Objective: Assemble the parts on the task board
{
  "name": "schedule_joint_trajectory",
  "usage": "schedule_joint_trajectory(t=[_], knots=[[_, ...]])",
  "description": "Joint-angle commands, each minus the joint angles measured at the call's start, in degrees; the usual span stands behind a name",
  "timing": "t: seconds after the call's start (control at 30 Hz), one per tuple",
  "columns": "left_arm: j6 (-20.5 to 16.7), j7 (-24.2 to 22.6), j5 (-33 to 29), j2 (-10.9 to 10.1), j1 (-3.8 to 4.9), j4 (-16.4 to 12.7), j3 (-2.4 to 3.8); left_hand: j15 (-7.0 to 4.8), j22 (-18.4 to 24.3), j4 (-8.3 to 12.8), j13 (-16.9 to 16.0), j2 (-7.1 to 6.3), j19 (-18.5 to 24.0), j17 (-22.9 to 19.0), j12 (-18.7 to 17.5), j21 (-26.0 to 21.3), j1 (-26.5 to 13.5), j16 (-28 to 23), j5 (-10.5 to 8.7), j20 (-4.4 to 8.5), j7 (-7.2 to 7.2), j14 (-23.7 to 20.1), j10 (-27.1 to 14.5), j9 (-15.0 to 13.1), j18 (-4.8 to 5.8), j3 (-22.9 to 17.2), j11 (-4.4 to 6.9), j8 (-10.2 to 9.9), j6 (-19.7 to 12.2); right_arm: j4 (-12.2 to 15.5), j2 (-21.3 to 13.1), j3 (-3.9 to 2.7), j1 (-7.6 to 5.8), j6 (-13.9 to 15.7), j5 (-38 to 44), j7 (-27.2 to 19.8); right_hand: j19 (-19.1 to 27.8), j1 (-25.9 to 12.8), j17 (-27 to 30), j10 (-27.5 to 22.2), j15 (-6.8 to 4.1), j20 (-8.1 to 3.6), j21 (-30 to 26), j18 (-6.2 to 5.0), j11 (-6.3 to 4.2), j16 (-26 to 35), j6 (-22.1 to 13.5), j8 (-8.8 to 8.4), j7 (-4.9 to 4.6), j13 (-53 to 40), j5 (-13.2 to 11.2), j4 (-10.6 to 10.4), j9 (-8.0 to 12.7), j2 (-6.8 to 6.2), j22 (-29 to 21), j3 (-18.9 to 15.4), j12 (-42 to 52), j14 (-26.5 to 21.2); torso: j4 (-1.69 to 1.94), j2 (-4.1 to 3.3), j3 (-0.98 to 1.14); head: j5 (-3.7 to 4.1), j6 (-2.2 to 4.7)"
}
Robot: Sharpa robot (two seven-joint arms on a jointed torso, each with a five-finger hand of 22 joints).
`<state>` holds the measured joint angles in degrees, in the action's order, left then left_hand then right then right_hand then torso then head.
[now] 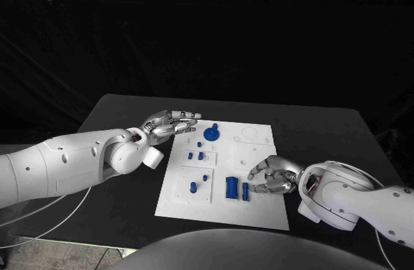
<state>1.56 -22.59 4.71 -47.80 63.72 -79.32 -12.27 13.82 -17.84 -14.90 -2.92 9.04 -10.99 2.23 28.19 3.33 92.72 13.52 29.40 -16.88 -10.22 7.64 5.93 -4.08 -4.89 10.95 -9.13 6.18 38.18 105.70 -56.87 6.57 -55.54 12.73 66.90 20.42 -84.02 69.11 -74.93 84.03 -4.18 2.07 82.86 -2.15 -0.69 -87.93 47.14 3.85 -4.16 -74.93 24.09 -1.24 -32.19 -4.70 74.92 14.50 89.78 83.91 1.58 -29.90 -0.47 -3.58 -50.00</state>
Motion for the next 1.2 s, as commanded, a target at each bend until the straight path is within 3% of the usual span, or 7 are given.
schedule_joint_trajectory(t=[0.03, 0.37, 0.97, 1.2], knots=[[1.01, -0.32, 0.24, 0.05, -0.02, -0.1, 0.03, 0.13, -0.06, 0.32, -0.09, -0.16, -0.46, 0.08, 0.29, 0.26, 0.59, 0.26, 0.18, 0.13, -0.21, 0.27, -0.07, -0.04, -0.24, -0.12, -0.28, 0.3, 0.18, -0.16, -0.07, 0.03, 0.28, -3.6, 4.15, -4.72, -3.24, 0.74, -11.69, 5.97, -0.56, -0.42, 0.43, 0.41, -0.55, -0.2, -0.49, -0.25, 0.03, -15.07, 0.25, 0.55, 0.97, 0.11, 12.8, 0.14, 0.22, 5.38, 0.03, -0.05, -0.02, -0.08, 0.0], [0.98, -0.31, 0.24, -0.1, -0.03, -0.16, 0.03, 0.13, -0.06, 0.32, -0.09, -0.16, -0.46, 0.08, 0.29, 0.26, 0.59, 0.26, 0.18, 0.13, -0.21, 0.27, -0.07, -0.04, -0.24, -0.12, -0.28, 0.3, 0.18, -1.02, 0.54, 0.07, 1.02, -5.29, 5.28, -5.13, -3.21, 1.14, -11.6, 5.97, -0.76, -0.63, 0.42, 0.41, -0.74, -0.15, -0.29, -0.18, 0.2, -15.07, 0.28, 1.39, 2.95, 0.47, 12.8, 0.66, 0.22, 5.35, 0.01, -0.06, 0.03, -0.1, 0.0], [1.1, -0.24, 0.24, 0.03, -0.07, -0.07, 0.03, 0.13, -0.06, 0.32, -0.09, -0.16, -0.46, 0.08, 0.29, 0.26, 0.59, 0.26, 0.18, 0.13, -0.21, 0.27, -0.07, -0.04, -0.24, -0.12, -0.28, 0.3, 0.18, -2.39, 1.39, 0.12, 1.38, -6.87, 6.25, -2.15, -2.82, -0.53, -10.74, 5.97, -0.26, -0.34, -0.43, 0.21, -0.06, 0.35, -1.48, -0.26, -0.74, -15.07, -0.14, 0.89, 6.77, 1.09, 12.49, 0.33, 0.22, 5.16, 0.0, -0.06, 0.02, 0.04, 0.0], [1.1, -0.42, 0.24, 0.02, -0.08, -0.09, 0.03, 0.16, -0.04, 0.37, -0.1, -0.17, -0.51, 0.08, 0.34, 0.27, 0.64, 0.27, 0.23, 0.12, -0.28, 0.29, -0.02, -0.04, -0.3, -0.15, -0.36, 0.32, 0.17, -2.61, 1.19, 0.13, 1.39, -5.08, 6.73, -3.27, -2.7, -1.01, -10.49, 5.97, 0.02, -0.08, -0.69, 0.15, 0.24, 0.5, -1.4, 0.14, -1.0, -15.07, -1.04, 0.61, 8.07, 1.31, 12.4, -0.05, 0.22, 5.11, 0.01, 0.01, 0.02, -0.07, 0.0]])
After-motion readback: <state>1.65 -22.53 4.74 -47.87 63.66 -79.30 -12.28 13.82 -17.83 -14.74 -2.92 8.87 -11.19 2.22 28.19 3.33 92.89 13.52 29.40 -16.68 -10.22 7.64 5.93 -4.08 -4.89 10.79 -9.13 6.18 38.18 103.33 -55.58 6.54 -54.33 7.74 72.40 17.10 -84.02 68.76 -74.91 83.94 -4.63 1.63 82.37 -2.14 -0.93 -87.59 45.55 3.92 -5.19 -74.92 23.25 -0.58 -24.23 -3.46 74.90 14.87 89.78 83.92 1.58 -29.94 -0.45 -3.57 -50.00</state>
